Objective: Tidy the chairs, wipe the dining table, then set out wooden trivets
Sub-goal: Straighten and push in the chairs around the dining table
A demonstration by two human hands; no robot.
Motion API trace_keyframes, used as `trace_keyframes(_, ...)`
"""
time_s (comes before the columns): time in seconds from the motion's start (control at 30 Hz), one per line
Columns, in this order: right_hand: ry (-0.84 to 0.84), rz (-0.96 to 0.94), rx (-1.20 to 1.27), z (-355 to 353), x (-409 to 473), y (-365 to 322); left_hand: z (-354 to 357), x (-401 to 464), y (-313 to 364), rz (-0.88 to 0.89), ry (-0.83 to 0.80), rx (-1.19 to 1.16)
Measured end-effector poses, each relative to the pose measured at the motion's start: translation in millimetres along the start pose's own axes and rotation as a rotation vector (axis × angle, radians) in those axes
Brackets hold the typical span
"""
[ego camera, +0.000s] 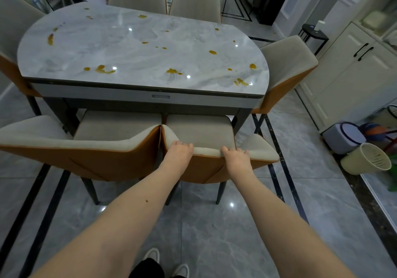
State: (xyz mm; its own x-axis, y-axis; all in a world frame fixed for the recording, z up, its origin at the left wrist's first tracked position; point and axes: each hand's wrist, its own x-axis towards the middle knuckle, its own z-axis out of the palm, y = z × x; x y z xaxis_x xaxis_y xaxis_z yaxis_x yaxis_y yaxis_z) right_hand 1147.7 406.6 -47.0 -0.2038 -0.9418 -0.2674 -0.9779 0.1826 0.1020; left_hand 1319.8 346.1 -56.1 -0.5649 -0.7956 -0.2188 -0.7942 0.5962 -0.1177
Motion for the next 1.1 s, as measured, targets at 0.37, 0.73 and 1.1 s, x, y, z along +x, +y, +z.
trace_keyframes(0.37,-0.017,-0.043,-0.011,-4.3,-3.4,2.1,-0.1,-1.2,1.0,-0.006,0.007,-0.005)
trace_keyframes(0.73,-0.033,-0.065,-0.026,-4.7,-3.0,2.8,-1.6,1.9,0.1,0.030,-0.014,0.047)
trace_keyframes(1.1,-0.041,-0.069,-0.047,-3.1,-2.6,3.7,-0.4,4.1,0.4,0.055,-0.014,0.085)
